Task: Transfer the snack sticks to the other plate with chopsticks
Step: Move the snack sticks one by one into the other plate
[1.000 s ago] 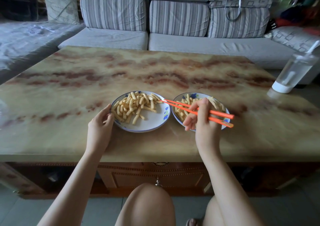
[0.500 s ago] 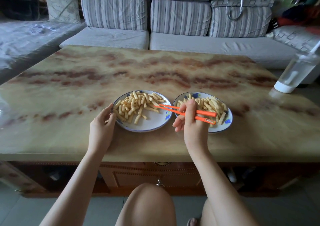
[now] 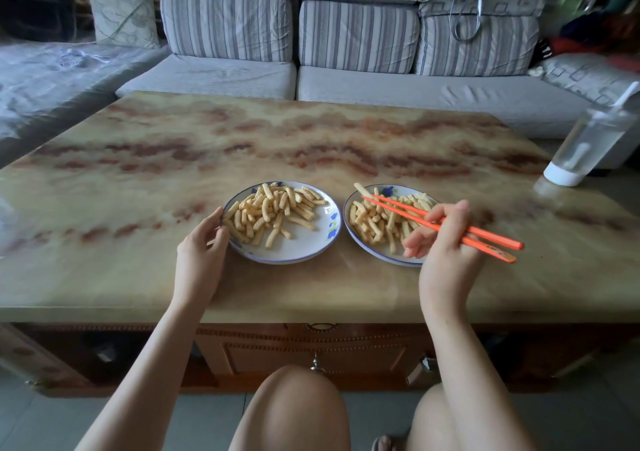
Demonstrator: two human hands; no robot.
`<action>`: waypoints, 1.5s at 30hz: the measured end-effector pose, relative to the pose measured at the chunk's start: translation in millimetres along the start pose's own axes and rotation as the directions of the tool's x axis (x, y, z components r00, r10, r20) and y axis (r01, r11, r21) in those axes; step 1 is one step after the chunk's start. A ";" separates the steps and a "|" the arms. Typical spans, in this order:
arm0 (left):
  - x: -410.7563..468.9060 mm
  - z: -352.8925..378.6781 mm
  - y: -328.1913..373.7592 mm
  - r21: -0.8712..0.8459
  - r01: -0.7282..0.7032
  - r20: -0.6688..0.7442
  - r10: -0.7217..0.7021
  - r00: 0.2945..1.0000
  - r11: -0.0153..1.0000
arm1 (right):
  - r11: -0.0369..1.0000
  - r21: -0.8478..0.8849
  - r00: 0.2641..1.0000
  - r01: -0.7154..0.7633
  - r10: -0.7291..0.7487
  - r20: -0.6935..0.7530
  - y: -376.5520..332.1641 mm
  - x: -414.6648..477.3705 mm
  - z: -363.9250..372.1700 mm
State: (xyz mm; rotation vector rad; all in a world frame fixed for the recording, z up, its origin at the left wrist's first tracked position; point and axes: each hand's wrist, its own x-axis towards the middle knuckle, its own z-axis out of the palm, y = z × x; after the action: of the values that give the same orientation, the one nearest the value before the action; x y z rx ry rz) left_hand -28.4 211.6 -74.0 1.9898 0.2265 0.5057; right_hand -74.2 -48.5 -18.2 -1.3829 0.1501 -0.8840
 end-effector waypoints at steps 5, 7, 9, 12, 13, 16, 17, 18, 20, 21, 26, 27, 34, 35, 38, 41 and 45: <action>-0.5 -0.3 0.7 0.003 -0.003 0.005 0.003 1.000 1.000 | 0.999 -0.027 0.995 0.018 -0.021 -0.102 -0.1 10.5 -10.0; -0.4 -0.4 1.1 0.005 -0.002 0.005 0.002 1.000 1.000 | 0.999 -0.044 0.994 0.021 -0.026 -0.106 1.6 13.4 -12.5; -0.7 -0.4 1.9 0.002 0.000 0.007 0.000 1.000 1.000 | 0.996 -0.075 0.994 0.038 -0.046 -0.098 3.0 14.4 -13.7; -1.2 -0.5 2.3 -0.003 0.003 0.007 -0.003 1.000 1.000 | 0.993 -0.095 0.993 0.076 -0.084 -0.087 2.7 12.6 -13.4; -1.2 -0.4 2.2 -0.005 0.005 0.005 -0.005 1.000 1.000 | 0.992 -0.092 0.992 0.086 -0.094 -0.084 2.1 11.8 -13.1; -0.3 0.0 0.7 -0.004 0.003 0.005 -0.003 1.000 1.000 | 0.993 -0.071 0.994 0.096 -0.100 -0.054 0.6 8.7 -11.7; -0.2 0.1 0.4 -0.006 0.003 0.005 -0.003 1.000 1.000 | 0.993 -0.063 0.994 0.098 -0.100 -0.034 0.8 7.2 -10.9; 0.1 0.0 0.1 -0.009 0.005 0.006 -0.005 1.000 1.000 | 0.994 -0.054 0.995 0.098 -0.098 -0.007 1.2 5.7 -9.6; 0.3 0.1 -0.4 -0.012 0.007 0.006 -0.006 1.000 1.000 | 0.996 -0.041 0.994 0.081 -0.077 0.072 2.8 1.8 -5.4; 0.3 0.1 -0.6 -0.012 0.006 0.005 -0.006 1.000 1.000 | 0.997 -0.040 0.990 0.067 -0.061 0.127 4.2 -0.6 -2.3; 1.9 1.1 -3.5 -0.006 -0.004 -0.002 0.004 1.000 1.000 | 0.998 -0.067 0.923 0.019 0.008 0.386 8.1 -13.8 14.1; 2.0 1.3 -3.3 -0.008 -0.002 0.000 0.002 1.000 1.000 | 0.997 -0.073 0.913 0.017 0.014 0.408 8.5 -15.5 16.0; 3.2 1.1 -4.6 0.001 -0.004 -0.001 0.004 1.000 1.000 | 0.993 -0.117 0.889 -0.030 0.080 0.452 10.9 -17.6 21.3; 3.2 1.4 -4.6 0.001 -0.003 -0.002 0.003 1.000 1.000 | 0.992 -0.121 0.891 -0.040 0.090 0.445 11.5 -17.6 21.6; 2.6 1.4 -4.0 0.001 -0.004 -0.001 0.004 1.000 1.000 | 0.992 -0.109 0.911 -0.056 0.095 0.400 11.5 -17.3 21.2; 1.5 0.3 -2.7 -0.004 -0.002 -0.001 0.002 1.000 1.000 | 0.993 -0.085 0.932 -0.076 0.101 0.348 9.1 -17.3 18.9; 1.3 0.9 -1.8 -0.004 -0.005 -0.001 0.005 1.000 1.000 | 0.997 -0.045 0.955 -0.056 0.066 0.289 5.5 -13.9 13.4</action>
State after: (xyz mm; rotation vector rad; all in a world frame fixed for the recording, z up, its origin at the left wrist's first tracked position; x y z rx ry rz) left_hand -26.7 212.2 -75.6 1.9870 0.2206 0.5099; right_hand -73.5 -29.8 -25.4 -1.5183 -0.0166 -0.6204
